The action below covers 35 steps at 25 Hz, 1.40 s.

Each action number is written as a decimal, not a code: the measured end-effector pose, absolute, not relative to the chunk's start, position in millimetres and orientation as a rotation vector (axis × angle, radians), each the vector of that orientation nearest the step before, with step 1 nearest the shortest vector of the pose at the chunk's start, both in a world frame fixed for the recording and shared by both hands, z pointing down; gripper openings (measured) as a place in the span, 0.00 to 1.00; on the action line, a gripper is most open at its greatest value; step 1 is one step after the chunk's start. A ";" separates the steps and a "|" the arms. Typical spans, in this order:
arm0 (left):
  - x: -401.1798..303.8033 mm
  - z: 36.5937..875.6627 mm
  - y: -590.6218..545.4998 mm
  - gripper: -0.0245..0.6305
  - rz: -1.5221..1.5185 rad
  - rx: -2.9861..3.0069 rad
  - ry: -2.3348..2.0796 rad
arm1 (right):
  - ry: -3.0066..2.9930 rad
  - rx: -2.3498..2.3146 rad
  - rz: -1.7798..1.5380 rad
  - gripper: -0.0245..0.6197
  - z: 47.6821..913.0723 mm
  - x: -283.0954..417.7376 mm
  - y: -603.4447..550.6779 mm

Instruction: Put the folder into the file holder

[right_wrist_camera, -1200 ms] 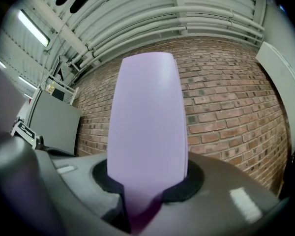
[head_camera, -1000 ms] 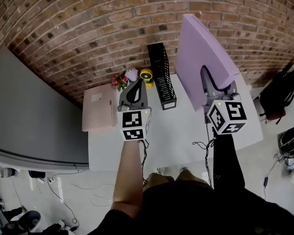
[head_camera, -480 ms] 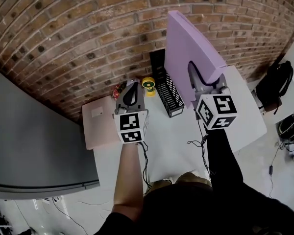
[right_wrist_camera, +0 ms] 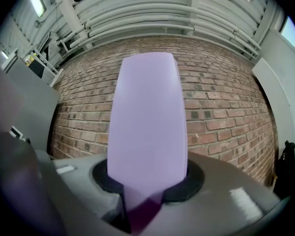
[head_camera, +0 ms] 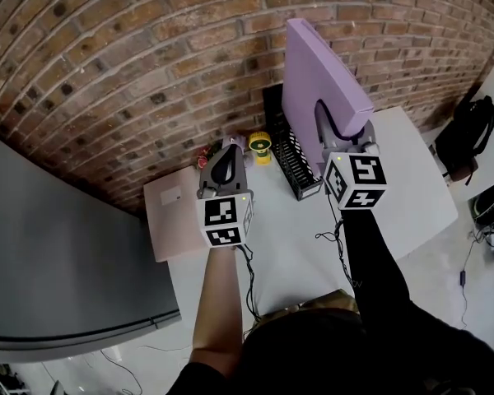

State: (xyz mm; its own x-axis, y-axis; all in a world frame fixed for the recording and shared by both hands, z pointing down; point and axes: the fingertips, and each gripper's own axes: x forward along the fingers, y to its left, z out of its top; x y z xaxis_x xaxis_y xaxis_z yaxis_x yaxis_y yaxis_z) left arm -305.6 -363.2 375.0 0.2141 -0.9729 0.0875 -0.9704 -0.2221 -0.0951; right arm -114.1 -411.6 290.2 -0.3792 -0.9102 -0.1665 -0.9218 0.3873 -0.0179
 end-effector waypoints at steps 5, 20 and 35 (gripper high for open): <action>-310.4 381.7 -375.3 0.05 -0.211 -2.453 1.942 | 2.499 -1.670 0.108 0.26 303.3 -120.6 -424.1; -313.0 408.2 -395.5 0.05 -0.247 -2.519 1.931 | 2.534 -1.690 0.075 0.26 345.9 -133.7 -449.3; -313.5 418.6 -405.4 0.05 -0.268 -2.537 1.929 | 2.556 -1.712 0.048 0.26 370.4 -137.3 -457.4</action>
State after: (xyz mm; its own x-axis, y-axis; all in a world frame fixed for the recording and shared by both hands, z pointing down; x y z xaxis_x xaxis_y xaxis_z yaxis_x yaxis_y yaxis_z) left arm -313.5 -405.4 418.6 0.2589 -0.9513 0.1674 -0.9609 -0.2713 -0.0558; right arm -137.3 -457.4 370.4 -0.3796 -0.9224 -0.0713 -0.9244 0.3812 -0.0104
